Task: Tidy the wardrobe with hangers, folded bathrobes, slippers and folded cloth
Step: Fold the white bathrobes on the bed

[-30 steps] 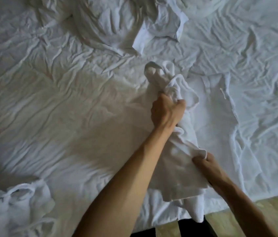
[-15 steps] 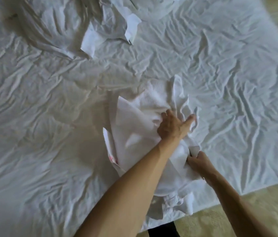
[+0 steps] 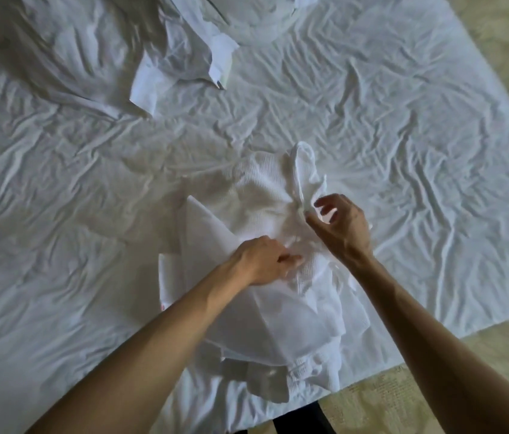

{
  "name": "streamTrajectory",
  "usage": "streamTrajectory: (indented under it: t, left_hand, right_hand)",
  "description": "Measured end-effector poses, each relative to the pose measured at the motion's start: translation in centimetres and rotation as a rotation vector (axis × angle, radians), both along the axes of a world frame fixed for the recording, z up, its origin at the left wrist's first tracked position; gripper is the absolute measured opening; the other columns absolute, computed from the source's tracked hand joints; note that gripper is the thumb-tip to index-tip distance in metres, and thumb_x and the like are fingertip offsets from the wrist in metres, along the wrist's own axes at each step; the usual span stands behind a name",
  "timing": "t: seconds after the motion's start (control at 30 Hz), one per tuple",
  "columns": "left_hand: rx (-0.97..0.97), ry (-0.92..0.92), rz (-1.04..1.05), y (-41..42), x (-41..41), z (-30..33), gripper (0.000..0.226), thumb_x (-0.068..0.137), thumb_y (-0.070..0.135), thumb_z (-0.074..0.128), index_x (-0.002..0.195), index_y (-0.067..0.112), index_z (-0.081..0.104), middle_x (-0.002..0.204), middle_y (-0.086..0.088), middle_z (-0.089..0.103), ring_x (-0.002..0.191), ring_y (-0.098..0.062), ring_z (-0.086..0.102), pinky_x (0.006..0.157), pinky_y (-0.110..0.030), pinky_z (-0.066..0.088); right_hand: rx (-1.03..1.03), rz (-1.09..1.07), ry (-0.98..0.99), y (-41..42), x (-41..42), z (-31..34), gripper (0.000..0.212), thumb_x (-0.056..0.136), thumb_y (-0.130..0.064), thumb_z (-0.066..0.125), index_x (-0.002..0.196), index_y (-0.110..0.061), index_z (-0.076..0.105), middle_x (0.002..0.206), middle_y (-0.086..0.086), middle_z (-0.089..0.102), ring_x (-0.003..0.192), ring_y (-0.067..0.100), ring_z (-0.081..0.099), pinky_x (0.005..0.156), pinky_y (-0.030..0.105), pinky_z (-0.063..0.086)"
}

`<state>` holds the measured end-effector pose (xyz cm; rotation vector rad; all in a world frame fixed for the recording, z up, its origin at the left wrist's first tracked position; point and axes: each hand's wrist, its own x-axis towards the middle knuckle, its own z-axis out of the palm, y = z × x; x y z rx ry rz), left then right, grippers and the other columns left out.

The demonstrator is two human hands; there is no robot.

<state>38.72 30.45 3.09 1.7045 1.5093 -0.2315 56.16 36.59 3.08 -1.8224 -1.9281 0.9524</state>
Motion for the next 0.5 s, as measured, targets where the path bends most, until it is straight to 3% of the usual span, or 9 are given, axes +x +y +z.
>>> streamTrajectory:
  t: [0.1, 0.2, 0.27, 0.33, 0.4, 0.47, 0.5]
  left_hand:
    - [-0.044, 0.007, -0.090, -1.8, -2.9, 0.4, 0.061, 0.097, 0.060, 0.042, 0.066, 0.012, 0.064, 0.066, 0.000, 0.070, 0.061, -0.014, 0.064, 0.074, -0.040, 0.056]
    - [-0.198, 0.203, -0.194, -3.8, -7.2, 0.6, 0.055, 0.091, 0.054, 0.046, 0.062, 0.013, 0.068, 0.059, 0.002, 0.071, 0.053, -0.010, 0.062, 0.070, -0.030, 0.054]
    - [-0.302, 0.337, -0.175, -4.8, -10.2, 0.2, 0.041, 0.079, 0.040, 0.049, 0.070, 0.010, 0.075, 0.063, -0.002, 0.073, 0.054, -0.014, 0.065, 0.067, -0.027, 0.053]
    - [-0.273, 0.398, -0.004, -4.9, -12.6, -0.7, 0.040, 0.078, 0.041, 0.049, 0.085, 0.009, 0.074, 0.081, -0.006, 0.075, 0.074, -0.022, 0.072, 0.073, -0.029, 0.055]
    - [-0.086, 0.434, 0.258, -3.6, -14.1, -1.8, 0.040, 0.087, 0.048, 0.051, 0.097, 0.015, 0.070, 0.104, -0.009, 0.072, 0.099, -0.031, 0.069, 0.084, -0.033, 0.054]
    - [0.085, 0.383, 0.557, -1.2, -14.8, -2.8, 0.040, 0.091, 0.052, 0.054, 0.102, 0.017, 0.069, 0.114, -0.011, 0.070, 0.108, -0.033, 0.065, 0.089, -0.035, 0.051]
    - [0.138, 0.329, 0.694, 0.2, -15.0, -3.4, 0.045, 0.089, 0.056, 0.057, 0.109, 0.018, 0.067, 0.119, -0.012, 0.068, 0.113, -0.033, 0.063, 0.092, -0.036, 0.050]
  right_hand:
    - [0.095, 0.139, -0.030, 0.6, -2.0, -0.6, 0.029, 0.081, -0.044, 0.072, 0.101, -0.024, 0.067, 0.094, -0.009, 0.062, 0.080, 0.010, 0.058, 0.066, 0.033, 0.053]
    - [0.144, 0.089, -0.113, 2.3, -3.1, -2.0, 0.050, 0.076, -0.044, 0.077, 0.117, -0.020, 0.061, 0.112, 0.001, 0.057, 0.100, 0.019, 0.053, 0.073, 0.032, 0.047]
    - [0.133, 0.057, -0.150, 4.2, -3.6, -2.9, 0.064, 0.073, -0.047, 0.080, 0.124, -0.017, 0.056, 0.121, 0.007, 0.052, 0.108, 0.024, 0.049, 0.083, 0.038, 0.049]
    - [0.094, 0.045, -0.171, 6.5, -4.1, -3.9, 0.077, 0.068, -0.052, 0.082, 0.128, -0.015, 0.052, 0.124, 0.010, 0.048, 0.112, 0.028, 0.047, 0.094, 0.044, 0.047]
    - [0.021, 0.020, -0.232, 9.0, -4.2, -5.0, 0.096, 0.063, -0.061, 0.083, 0.138, -0.016, 0.042, 0.131, 0.010, 0.044, 0.119, 0.030, 0.044, 0.103, 0.046, 0.042]
    - [-0.143, -0.012, -0.229, 11.0, -4.4, -5.6, 0.111, 0.058, -0.067, 0.083, 0.144, -0.015, 0.036, 0.137, 0.010, 0.045, 0.123, 0.030, 0.045, 0.104, 0.045, 0.042]
    - [-0.228, -0.012, -0.202, 11.8, -4.5, -5.9, 0.107, 0.056, -0.067, 0.084, 0.138, -0.014, 0.042, 0.133, 0.010, 0.051, 0.117, 0.028, 0.053, 0.099, 0.042, 0.046]
